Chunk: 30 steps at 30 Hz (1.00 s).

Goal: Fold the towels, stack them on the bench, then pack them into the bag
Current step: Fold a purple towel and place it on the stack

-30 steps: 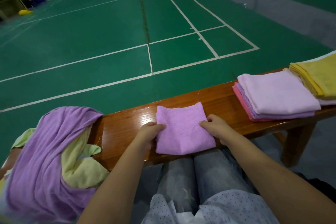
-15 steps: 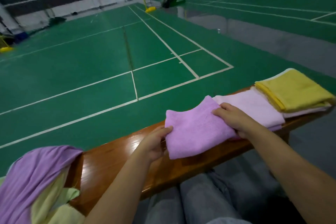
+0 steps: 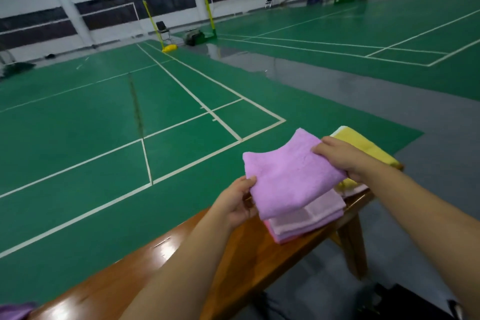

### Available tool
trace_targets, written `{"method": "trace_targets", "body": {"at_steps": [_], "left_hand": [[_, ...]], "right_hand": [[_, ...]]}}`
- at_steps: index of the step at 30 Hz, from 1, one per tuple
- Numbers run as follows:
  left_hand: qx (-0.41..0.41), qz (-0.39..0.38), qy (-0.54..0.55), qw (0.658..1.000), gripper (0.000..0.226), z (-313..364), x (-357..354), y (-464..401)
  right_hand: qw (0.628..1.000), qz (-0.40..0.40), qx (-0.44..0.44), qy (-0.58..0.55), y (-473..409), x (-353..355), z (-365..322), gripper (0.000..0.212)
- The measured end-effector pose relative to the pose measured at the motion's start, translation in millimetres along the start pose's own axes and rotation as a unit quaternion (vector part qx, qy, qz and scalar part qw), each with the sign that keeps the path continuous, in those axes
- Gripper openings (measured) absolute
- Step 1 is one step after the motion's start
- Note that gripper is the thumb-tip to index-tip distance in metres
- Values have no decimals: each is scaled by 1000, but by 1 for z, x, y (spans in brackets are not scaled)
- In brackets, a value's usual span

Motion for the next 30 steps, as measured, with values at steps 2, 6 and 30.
{"method": "trace_targets", "body": {"at_steps": [2, 6, 30], "left_hand": [[26, 29, -14, 999, 19, -10, -9, -12], [63, 83, -42, 994, 37, -33, -9, -17], [-177, 455, -11, 873, 6, -151, 292, 257]], "right_hand": [[993, -11, -23, 114, -7, 4, 23, 17], [940, -72, -59, 327, -6, -8, 53, 41], [915, -381, 116, 72, 217, -351, -50, 26]]}}
Point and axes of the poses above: each hand's wrist, its own y-axis away from the middle knuckle, its own x-axis out of the back of the hand, z = x × y, the point moved 2 cm from there along -y, towards the middle knuckle, and after that the axes turned 7 degrees about x, right-handed, at the moved point
